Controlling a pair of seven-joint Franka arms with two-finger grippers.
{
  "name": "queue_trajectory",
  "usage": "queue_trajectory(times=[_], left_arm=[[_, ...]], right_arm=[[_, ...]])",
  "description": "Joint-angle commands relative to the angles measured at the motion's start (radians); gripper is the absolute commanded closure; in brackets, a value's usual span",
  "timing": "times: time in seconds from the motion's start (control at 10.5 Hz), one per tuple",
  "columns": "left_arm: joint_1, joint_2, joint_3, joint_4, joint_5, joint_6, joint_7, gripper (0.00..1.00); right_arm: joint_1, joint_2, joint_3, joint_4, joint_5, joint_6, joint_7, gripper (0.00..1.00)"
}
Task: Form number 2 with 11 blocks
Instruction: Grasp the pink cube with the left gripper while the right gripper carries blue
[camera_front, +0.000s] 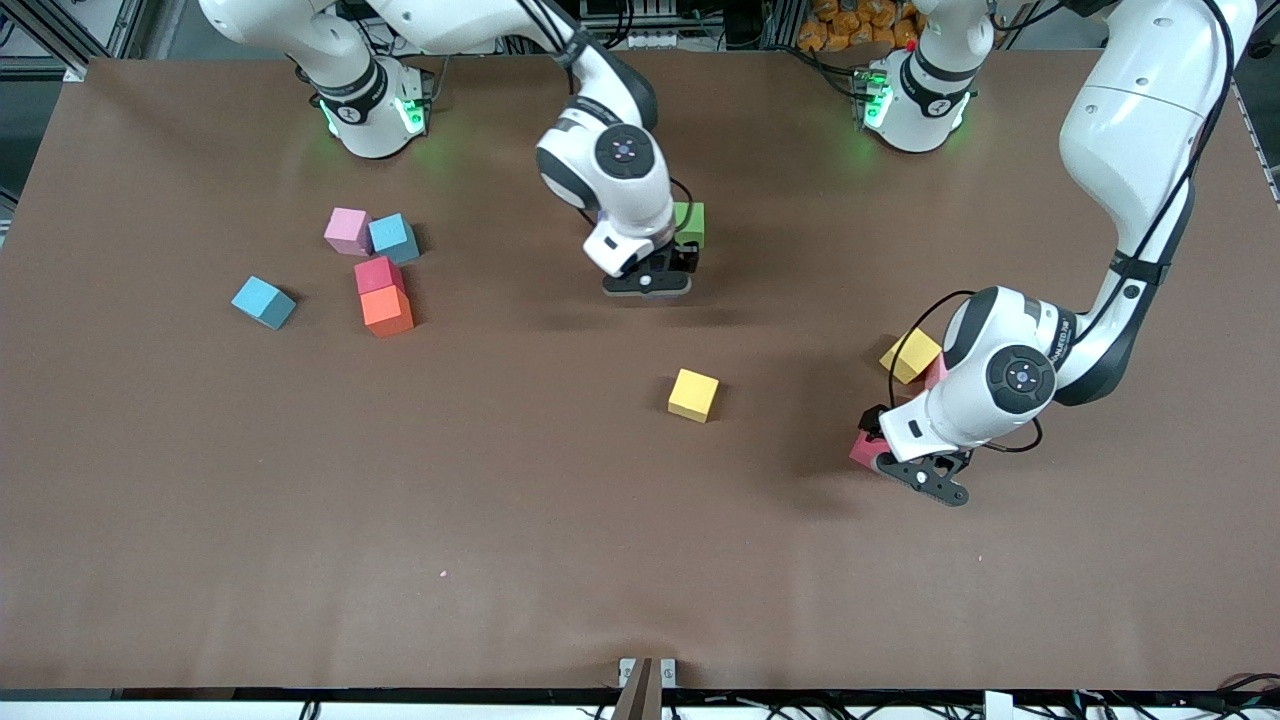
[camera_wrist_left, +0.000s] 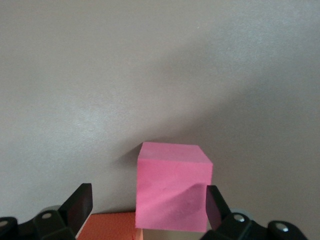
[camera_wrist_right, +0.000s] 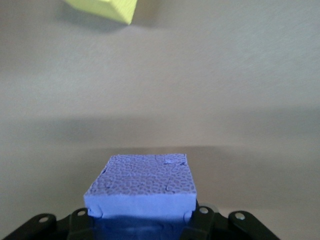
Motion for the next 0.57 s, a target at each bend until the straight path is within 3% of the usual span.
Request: queue_trajectory(times=[0.0, 0.48], left_arm=[[-0.002, 0.01, -0.002, 0.017, 0.008, -0.019, -0.011, 0.0], [-0.003, 0.024, -0.002, 0.03, 0.007, -0.019, -0.014, 0.0]], right_arm=[[0.06, 0.07, -0.023, 0.072, 0.009, -0.005, 0.04, 0.57], [0.14, 0.081, -0.061, 0.055, 0.013, 0.0, 0.105, 0.58]])
